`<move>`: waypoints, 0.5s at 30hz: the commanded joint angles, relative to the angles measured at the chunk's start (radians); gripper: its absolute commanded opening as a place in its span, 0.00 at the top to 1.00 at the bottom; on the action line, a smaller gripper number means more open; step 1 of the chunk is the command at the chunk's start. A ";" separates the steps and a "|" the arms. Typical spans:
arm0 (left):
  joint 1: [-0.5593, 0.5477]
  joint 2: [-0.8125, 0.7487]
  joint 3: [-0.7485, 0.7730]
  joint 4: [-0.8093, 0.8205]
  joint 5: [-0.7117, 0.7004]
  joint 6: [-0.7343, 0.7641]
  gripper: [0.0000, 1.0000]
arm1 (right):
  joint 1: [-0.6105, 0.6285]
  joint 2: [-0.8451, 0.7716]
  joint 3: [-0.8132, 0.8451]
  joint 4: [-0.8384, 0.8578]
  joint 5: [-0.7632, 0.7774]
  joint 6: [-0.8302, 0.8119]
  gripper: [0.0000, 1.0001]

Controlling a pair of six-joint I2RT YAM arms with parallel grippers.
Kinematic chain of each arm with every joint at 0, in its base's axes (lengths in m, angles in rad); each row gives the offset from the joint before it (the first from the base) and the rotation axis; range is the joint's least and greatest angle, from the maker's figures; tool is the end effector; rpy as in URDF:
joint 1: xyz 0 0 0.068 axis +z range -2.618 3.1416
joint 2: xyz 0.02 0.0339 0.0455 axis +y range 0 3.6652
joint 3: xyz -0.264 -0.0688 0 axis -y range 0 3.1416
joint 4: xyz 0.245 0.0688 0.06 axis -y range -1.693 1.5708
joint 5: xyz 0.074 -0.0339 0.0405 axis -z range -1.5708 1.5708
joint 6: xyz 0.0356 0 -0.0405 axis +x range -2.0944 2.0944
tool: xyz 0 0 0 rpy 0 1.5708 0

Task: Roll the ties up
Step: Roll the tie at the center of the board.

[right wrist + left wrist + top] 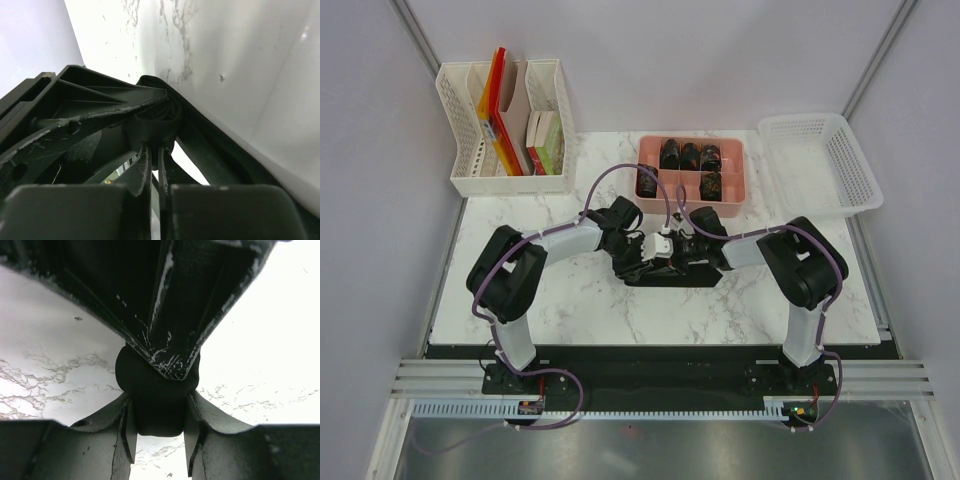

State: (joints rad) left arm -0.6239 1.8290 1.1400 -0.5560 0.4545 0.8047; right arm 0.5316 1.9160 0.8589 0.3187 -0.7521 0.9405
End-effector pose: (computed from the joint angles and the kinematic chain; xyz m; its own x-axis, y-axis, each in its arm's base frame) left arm 0.2738 -0.2163 0.1589 -0.0727 0.8501 -0.5216 0.9971 0.0498 -0.0577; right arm 0.2945 0.2014 0.1107 -0.9928 0.1005 -0.0644 -0.0061 0.4957 0.8685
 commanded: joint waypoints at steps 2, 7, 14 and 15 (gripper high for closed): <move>0.015 0.006 -0.037 -0.039 0.013 -0.001 0.51 | -0.010 0.031 -0.017 -0.049 0.054 -0.063 1.00; 0.021 -0.057 -0.042 -0.038 0.053 0.004 0.40 | -0.024 0.055 0.006 -0.180 0.105 -0.146 1.00; 0.026 -0.122 -0.062 0.023 0.070 -0.007 0.32 | -0.027 0.081 0.040 -0.248 0.145 -0.209 1.00; 0.027 -0.129 -0.069 0.036 0.056 -0.010 0.32 | -0.027 0.092 0.046 -0.257 0.148 -0.224 1.00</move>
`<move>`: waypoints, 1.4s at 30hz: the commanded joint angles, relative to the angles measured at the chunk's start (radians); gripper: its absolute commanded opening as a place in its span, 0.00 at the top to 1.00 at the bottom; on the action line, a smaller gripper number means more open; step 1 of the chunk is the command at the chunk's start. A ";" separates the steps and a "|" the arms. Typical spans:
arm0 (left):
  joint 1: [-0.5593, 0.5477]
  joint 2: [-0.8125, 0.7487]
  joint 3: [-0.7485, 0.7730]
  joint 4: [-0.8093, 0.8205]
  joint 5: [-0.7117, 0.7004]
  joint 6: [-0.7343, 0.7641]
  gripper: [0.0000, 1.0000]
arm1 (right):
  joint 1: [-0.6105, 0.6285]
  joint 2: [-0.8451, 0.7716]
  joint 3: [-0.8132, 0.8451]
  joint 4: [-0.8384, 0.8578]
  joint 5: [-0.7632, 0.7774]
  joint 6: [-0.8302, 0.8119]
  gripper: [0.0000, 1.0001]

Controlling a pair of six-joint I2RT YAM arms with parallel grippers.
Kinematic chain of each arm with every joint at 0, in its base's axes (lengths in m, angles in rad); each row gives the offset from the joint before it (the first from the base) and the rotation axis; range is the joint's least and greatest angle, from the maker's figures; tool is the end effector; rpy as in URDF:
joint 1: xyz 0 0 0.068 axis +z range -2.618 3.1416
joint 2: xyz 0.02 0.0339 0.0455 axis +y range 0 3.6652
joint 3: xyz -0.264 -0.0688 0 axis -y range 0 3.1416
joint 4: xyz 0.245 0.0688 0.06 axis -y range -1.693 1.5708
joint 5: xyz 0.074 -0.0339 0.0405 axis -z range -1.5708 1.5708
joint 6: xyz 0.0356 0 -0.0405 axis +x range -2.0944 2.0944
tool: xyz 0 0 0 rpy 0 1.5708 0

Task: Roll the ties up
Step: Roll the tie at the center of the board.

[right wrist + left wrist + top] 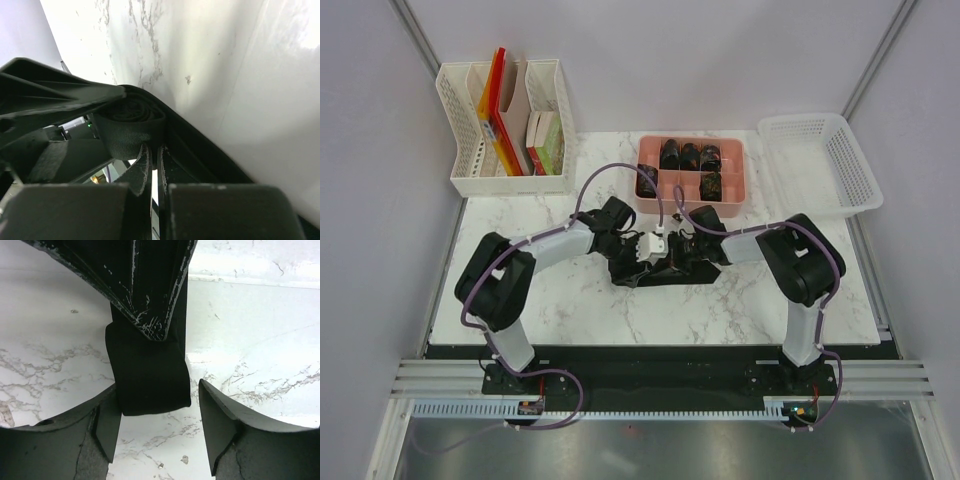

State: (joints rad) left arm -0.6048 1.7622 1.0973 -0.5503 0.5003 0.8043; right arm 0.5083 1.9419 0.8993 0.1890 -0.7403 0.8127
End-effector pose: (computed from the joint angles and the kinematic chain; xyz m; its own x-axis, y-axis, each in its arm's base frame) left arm 0.2673 -0.2055 0.1701 -0.0765 0.8213 -0.5654 0.9968 0.0508 -0.0611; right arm 0.3001 0.1947 0.1026 -0.9948 0.0594 -0.0828 -0.0352 0.5614 0.8268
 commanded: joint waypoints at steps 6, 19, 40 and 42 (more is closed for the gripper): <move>0.008 -0.033 -0.071 0.105 -0.019 -0.010 0.30 | -0.007 0.088 0.004 -0.149 0.145 -0.119 1.00; 0.007 -0.121 -0.096 0.152 0.033 0.027 0.55 | 0.013 0.100 0.015 -0.132 0.108 -0.086 1.00; -0.023 -0.084 -0.068 0.141 0.067 -0.016 0.41 | 0.075 0.111 -0.002 0.007 0.053 0.023 1.00; -0.015 -0.098 -0.103 0.161 0.064 0.002 0.38 | 0.073 0.111 -0.003 0.007 0.053 0.019 1.00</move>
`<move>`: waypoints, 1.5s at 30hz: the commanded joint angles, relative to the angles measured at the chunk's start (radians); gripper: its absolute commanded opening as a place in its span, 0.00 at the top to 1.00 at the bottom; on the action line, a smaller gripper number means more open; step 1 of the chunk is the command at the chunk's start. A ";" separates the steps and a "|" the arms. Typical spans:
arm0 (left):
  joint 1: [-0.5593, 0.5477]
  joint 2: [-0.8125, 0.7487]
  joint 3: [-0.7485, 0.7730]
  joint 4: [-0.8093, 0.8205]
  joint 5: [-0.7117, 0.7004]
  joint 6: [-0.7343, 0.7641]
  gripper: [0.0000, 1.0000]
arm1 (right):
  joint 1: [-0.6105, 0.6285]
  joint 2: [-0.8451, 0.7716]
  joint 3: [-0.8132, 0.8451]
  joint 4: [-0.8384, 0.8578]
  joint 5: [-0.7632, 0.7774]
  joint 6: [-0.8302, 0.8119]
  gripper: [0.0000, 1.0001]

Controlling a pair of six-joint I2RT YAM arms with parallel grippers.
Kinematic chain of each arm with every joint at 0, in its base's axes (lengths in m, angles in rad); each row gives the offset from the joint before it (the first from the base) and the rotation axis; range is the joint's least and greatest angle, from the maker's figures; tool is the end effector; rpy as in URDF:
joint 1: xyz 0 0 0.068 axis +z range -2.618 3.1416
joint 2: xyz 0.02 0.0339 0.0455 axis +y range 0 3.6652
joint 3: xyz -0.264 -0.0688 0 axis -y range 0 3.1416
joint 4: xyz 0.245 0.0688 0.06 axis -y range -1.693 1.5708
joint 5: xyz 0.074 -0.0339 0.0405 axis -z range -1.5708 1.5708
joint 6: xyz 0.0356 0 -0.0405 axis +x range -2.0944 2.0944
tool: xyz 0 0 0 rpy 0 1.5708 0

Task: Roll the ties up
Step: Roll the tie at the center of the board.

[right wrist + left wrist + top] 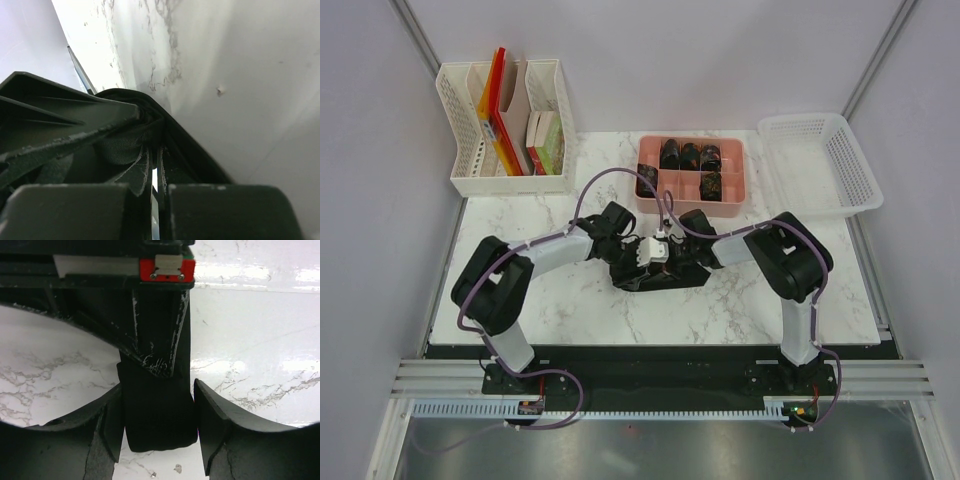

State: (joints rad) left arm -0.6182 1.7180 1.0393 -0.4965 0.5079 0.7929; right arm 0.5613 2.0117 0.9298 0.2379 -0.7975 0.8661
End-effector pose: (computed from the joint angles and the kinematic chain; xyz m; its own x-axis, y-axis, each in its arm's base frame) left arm 0.2569 -0.2040 0.1706 -0.0582 0.8052 -0.5901 0.9983 0.0425 -0.0404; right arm 0.2966 0.2166 0.0902 -0.9997 0.0000 -0.0230 -0.0197 0.5221 0.8526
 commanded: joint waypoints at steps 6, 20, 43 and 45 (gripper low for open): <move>0.005 -0.044 -0.067 0.119 0.052 0.072 0.37 | 0.019 0.042 -0.032 -0.049 0.116 -0.044 1.00; 0.025 0.011 -0.067 0.000 0.037 0.152 0.70 | 0.005 -0.022 -0.022 -0.029 0.093 -0.024 0.85; 0.025 0.011 -0.055 -0.013 0.027 0.143 0.70 | 0.037 -0.079 0.006 0.024 0.106 0.111 0.51; 0.025 0.012 -0.055 -0.011 0.027 0.143 0.70 | 0.041 -0.062 0.004 0.032 0.109 0.117 0.51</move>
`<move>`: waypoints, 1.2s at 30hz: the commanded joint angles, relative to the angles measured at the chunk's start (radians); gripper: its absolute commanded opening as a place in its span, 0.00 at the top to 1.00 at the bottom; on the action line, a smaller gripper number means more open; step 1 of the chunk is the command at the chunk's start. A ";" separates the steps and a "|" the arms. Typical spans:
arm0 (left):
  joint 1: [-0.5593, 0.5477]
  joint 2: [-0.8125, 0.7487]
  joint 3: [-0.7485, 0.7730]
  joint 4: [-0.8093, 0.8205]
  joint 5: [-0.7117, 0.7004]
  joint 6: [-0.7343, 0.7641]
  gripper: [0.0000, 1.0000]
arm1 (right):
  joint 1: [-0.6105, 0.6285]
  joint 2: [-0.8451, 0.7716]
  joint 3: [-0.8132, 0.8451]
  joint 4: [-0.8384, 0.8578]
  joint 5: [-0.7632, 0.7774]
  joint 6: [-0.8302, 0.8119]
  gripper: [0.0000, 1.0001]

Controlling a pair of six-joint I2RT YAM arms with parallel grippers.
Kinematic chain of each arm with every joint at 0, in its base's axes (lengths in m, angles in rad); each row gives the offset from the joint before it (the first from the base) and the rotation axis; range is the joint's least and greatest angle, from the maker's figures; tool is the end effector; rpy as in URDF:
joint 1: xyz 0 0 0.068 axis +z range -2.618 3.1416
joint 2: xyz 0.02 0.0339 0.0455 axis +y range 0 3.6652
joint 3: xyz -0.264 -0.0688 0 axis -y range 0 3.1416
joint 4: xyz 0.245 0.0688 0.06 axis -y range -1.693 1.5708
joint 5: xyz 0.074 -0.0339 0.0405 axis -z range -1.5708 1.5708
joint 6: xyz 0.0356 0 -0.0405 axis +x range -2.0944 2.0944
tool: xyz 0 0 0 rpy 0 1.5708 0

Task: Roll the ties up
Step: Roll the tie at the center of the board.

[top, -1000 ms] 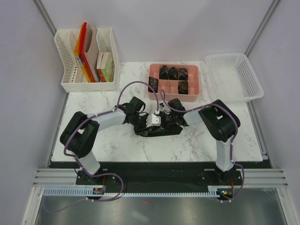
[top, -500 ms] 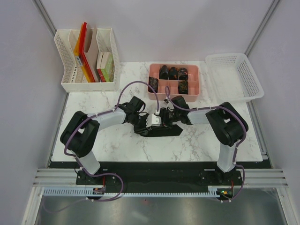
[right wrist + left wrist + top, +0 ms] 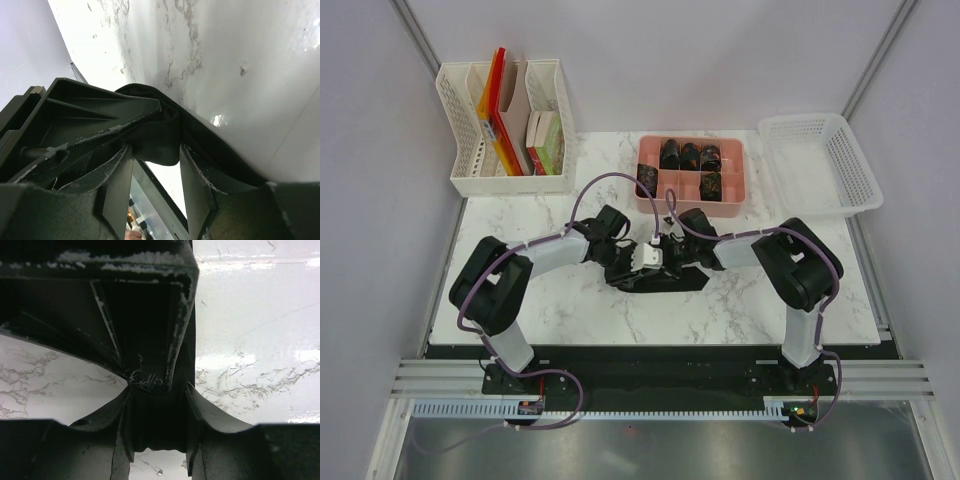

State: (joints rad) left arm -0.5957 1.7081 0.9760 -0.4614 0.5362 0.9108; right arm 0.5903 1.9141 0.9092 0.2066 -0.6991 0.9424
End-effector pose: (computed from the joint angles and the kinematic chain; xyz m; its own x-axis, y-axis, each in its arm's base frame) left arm 0.2522 -0.1929 0.1586 0.0323 0.7985 -0.6011 0.9992 -0.0405 -0.0002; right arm 0.2876 0.2203 0.1149 -0.9963 0.0778 -0.0374 0.0115 0.5493 0.8355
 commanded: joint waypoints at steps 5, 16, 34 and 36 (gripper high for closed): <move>0.002 0.025 0.012 -0.046 0.001 0.019 0.69 | 0.013 0.065 0.014 0.086 0.001 0.050 0.76; 0.036 -0.031 0.036 -0.048 0.019 -0.069 0.43 | -0.043 0.074 -0.015 -0.058 0.029 -0.111 1.00; 0.031 0.045 0.017 -0.056 -0.019 -0.023 0.77 | -0.044 -0.042 -0.006 0.034 -0.037 -0.019 0.70; 0.031 0.045 0.013 -0.057 -0.024 -0.020 0.77 | -0.043 -0.052 -0.016 0.065 -0.045 0.007 0.60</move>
State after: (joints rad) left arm -0.5617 1.7142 0.9962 -0.4995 0.5369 0.8604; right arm 0.5457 1.9327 0.9073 0.2111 -0.7372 0.8955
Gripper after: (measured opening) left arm 0.303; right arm 0.323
